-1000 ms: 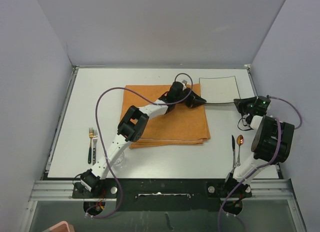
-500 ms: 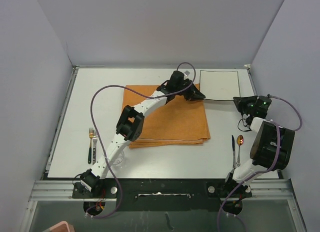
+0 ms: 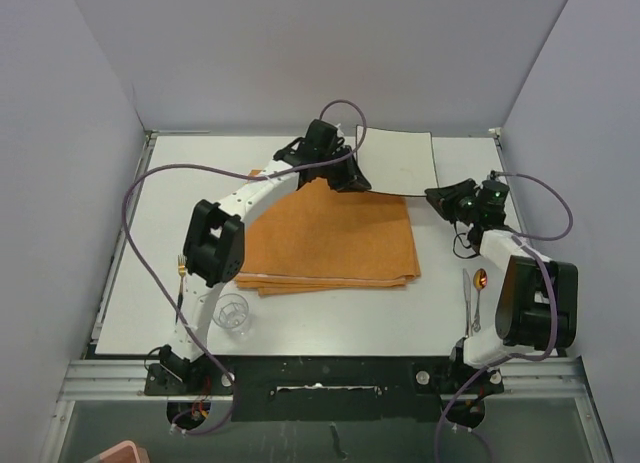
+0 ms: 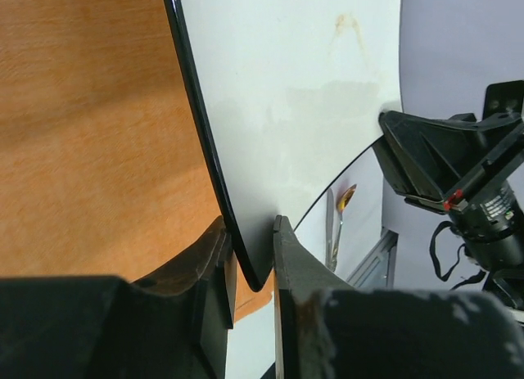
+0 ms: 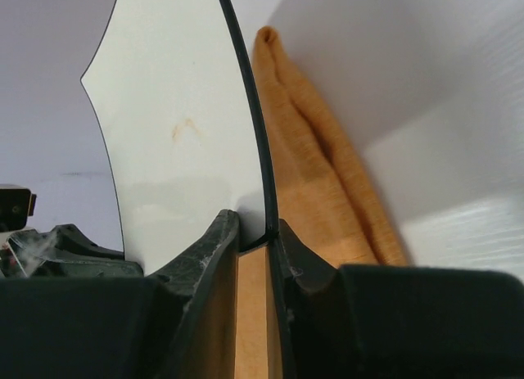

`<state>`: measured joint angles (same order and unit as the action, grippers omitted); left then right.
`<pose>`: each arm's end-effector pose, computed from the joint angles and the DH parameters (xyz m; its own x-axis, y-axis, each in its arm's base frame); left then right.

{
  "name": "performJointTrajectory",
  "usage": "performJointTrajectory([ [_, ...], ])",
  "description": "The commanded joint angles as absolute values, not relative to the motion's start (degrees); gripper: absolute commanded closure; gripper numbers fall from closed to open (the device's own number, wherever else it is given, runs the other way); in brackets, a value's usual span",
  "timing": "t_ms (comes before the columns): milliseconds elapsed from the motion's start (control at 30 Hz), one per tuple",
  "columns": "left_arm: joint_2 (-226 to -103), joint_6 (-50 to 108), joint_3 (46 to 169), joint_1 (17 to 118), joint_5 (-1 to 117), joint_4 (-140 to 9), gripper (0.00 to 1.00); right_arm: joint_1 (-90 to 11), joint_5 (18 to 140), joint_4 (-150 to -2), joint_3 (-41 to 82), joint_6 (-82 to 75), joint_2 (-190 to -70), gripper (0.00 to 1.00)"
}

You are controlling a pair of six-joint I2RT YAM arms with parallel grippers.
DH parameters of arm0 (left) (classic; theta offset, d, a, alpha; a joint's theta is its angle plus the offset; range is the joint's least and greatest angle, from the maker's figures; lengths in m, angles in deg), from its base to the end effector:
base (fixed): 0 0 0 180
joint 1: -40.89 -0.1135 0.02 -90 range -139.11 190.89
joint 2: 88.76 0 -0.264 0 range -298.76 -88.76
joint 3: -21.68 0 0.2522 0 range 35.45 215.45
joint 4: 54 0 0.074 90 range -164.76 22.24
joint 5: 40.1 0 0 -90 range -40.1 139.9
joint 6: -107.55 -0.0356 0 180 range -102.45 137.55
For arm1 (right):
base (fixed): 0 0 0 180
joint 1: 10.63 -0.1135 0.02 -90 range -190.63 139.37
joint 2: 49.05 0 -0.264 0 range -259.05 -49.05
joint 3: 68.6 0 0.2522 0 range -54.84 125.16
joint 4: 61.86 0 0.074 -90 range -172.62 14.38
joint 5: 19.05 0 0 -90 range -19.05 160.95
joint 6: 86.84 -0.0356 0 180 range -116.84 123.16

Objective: Set the dinner table for one person
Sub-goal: Place the plate on the napkin.

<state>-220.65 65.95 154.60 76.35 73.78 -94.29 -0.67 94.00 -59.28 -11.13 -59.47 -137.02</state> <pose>0.4241 -0.3198 0.2471 -0.9298 -0.1772 -0.3225 0.1362 0.6483 -0.7491 0.3198 -0.0420 0.1993 -0.3733 0.8952 -0.2434 0.3261 0.3722 0.8690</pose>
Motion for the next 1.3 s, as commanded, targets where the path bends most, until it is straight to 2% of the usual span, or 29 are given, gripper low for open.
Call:
performJointTrajectory([
  [0,-207.06,48.23,145.73,76.71,66.18,-94.12,1.0,-4.6,96.81,-56.5,-7.56,-49.53,-130.64,1.0],
  [233,-195.74,47.79,129.11,75.11,62.15,-95.12,1.0,-13.19,94.21,-63.4,-8.99,-45.89,-127.64,1.0],
  [500,-188.24,48.7,118.65,71.49,59.64,-97.25,1.0,-26.47,89.14,-67.2,-11.38,-43.32,-128.06,1.0],
  [800,-188.37,49.09,114.93,70.24,57.57,-98.07,1.0,-36.05,84.3,-68.84,-12.59,-43.26,-131.93,1.0],
  [1267,-191.42,50.16,114.67,70.07,56.96,-97.11,1.0,-37.7,84.39,-69.39,-10.88,-45.13,-141.51,1.0],
])
